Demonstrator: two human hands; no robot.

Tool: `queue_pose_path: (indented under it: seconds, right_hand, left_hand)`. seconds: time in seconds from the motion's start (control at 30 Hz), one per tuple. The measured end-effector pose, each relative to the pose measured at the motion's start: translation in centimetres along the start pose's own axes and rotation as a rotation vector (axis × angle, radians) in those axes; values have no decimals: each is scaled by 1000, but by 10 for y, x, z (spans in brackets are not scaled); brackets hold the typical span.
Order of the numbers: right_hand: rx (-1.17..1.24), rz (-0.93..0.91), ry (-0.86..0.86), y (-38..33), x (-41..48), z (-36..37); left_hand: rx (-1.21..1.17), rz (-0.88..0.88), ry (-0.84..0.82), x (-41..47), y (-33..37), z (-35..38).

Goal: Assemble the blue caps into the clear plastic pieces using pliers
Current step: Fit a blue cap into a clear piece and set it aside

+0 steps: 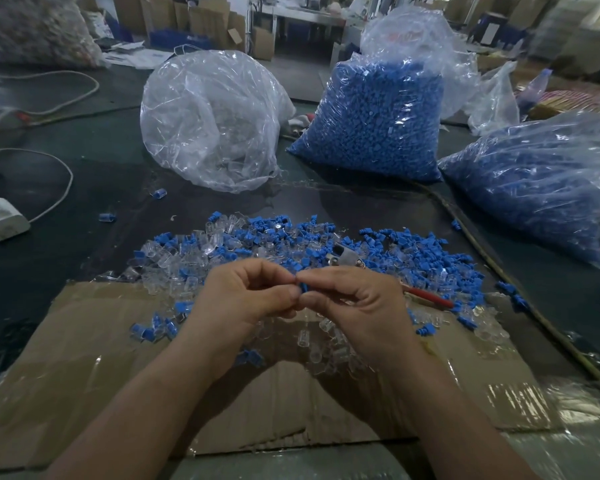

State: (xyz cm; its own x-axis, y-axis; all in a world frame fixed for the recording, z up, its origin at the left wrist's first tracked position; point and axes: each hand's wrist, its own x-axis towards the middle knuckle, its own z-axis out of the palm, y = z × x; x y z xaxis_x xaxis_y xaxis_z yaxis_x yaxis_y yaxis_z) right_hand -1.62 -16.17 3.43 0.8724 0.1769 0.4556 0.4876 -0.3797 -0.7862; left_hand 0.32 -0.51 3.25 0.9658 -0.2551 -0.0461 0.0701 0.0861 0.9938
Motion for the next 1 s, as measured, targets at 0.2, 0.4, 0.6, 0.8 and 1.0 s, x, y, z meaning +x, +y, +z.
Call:
queue_pose_path:
  seconds: [0.2, 0.4, 0.6, 0.8, 1.0]
  right_hand:
    - [-121, -74, 87, 7, -1, 3]
    - [-229, -105, 92, 9, -2, 3]
    - [-252, -126, 69, 10, -3, 5]
    - [-215, -119, 30, 9, -4, 5]
    - [-185, -106, 20, 10, -3, 3]
  left_hand:
    - [-147, -50, -33, -1, 3, -3]
    - [-174, -85, -16, 2, -2, -3]
    - [-172, -120, -38, 2, -2, -4]
    - [-91, -95, -11, 1, 1, -2]
    - [-138, -111, 2, 1, 2, -4]
